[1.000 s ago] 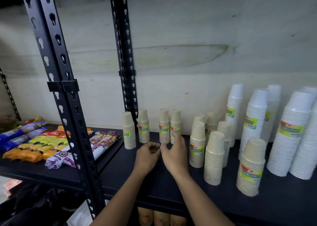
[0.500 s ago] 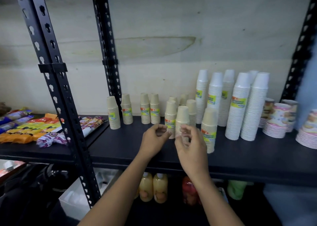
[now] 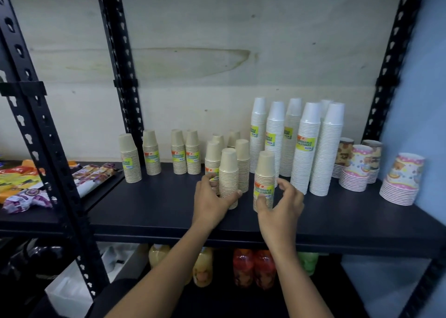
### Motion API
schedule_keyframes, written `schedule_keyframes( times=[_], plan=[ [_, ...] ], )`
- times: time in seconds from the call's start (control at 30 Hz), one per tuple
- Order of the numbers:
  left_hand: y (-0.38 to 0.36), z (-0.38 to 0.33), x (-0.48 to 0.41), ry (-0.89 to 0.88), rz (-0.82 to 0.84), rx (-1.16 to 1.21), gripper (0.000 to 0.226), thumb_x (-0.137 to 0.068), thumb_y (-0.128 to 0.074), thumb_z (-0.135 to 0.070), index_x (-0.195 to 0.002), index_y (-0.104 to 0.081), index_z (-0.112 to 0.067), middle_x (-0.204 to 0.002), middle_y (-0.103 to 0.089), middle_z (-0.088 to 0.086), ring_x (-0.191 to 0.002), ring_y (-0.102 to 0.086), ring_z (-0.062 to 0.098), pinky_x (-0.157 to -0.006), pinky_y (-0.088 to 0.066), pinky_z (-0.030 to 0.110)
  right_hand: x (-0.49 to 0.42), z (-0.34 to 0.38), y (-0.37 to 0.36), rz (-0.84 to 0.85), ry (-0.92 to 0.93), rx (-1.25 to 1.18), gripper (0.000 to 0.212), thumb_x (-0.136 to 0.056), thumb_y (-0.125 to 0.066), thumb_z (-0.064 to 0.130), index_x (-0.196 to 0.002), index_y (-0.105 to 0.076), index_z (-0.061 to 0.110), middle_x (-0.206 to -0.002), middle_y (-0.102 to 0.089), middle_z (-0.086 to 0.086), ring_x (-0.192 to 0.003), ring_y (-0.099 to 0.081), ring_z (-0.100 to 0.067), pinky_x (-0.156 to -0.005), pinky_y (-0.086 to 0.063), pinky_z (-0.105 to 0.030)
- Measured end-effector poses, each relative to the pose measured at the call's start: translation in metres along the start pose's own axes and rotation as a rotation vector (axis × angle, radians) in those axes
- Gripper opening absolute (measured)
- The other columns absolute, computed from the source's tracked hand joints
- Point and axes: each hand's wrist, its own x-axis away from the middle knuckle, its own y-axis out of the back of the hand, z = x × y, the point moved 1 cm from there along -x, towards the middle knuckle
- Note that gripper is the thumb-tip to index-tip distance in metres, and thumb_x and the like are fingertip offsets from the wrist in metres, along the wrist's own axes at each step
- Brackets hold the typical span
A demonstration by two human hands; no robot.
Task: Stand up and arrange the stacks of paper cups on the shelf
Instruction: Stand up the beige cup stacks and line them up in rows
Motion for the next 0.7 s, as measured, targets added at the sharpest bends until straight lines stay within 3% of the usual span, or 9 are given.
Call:
schedule_keyframes(
  times=[0.13,0.3,0.5,0.7],
  plan=[
    [-0.011,-0.004,0.004,0.006,-0.025,-0.029,0.084,-0.067,-0.087,-0.053,-0.136,-0.047,-0.023,-0.119,-0.046,-0.01,-0.111,-0.057,0.013,-0.096,-0.053,0.038,-0.007,-0.01,-0.007,0.051,-0.059,-0.008,0.068,-0.084,-0.076,0.018,-0.144,-0.042,0.016,-0.138,-0.04,-0.007,-0.128,-0.041,-0.024,-0.099,-0.037,-0.03],
    [-0.017,0.0,0.003,0.039,-0.056,-0.12,0.078,-0.068,-0.082,-0.061,-0.129,-0.048,-0.026,-0.124,-0.052,-0.008,-0.114,-0.058,0.015,-0.091,-0.055,0.046,-0.008,-0.022,-0.014,0.081,-0.086,-0.02,0.07,-0.085,-0.077,0.018,-0.145,-0.041,0.018,-0.137,-0.039,-0.006,-0.125,-0.049,-0.022,-0.103,-0.046,-0.037],
    [-0.017,-0.001,0.004,0.028,-0.081,-0.125,0.069,-0.077,-0.079,-0.056,-0.13,-0.049,-0.025,-0.123,-0.05,-0.006,-0.113,-0.057,0.015,-0.09,-0.054,0.042,-0.009,-0.018,-0.015,0.092,-0.077,-0.009,0.063,-0.089,-0.073,0.009,-0.143,-0.042,0.015,-0.137,-0.042,-0.007,-0.115,-0.056,-0.017,-0.094,-0.045,-0.027],
    [-0.001,-0.001,0.008,-0.001,-0.095,-0.087,0.066,-0.078,-0.08,-0.052,-0.13,-0.051,-0.023,-0.118,-0.039,-0.007,-0.1,-0.058,0.014,-0.083,-0.049,0.029,-0.001,-0.008,-0.016,0.085,-0.044,-0.053,0.063,-0.088,-0.074,0.008,-0.142,-0.043,0.014,-0.133,-0.044,-0.007,-0.112,-0.057,-0.018,-0.098,-0.053,-0.043]
  ],
)
